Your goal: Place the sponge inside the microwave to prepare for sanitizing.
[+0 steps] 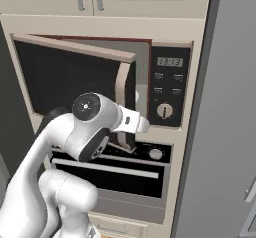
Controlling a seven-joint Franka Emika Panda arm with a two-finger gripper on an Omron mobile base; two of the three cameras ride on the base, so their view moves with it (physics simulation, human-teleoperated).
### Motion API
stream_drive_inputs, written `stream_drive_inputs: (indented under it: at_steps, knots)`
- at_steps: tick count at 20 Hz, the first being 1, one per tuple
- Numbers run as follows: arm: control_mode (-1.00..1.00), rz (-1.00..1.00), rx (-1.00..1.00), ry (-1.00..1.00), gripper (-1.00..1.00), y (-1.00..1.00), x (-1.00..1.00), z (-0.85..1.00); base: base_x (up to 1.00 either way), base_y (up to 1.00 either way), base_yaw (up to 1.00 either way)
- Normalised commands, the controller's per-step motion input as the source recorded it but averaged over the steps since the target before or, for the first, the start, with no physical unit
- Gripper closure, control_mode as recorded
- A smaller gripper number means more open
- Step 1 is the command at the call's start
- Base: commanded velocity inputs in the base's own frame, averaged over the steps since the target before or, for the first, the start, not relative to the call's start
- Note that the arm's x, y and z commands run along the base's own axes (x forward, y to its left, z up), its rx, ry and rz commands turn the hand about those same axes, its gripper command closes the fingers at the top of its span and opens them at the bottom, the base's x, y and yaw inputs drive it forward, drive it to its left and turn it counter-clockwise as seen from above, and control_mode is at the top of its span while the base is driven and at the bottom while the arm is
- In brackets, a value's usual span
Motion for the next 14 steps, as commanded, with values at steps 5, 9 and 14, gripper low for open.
stream_drive_inputs:
  at_steps: [5,9,14]
  knots:
    - [-1.00,-0.35,0.02,0.03,1.00,0.39,-0.90,-0.26,0.00,0.00,0.00]
    - [-1.00,-0.41,-0.03,-0.03,1.00,1.00,-1.00,-0.40,0.00,0.00,0.00]
    - [-1.00,-0.29,-0.06,-0.01,1.00,0.92,-0.65,-0.30,0.00,0.00,0.00]
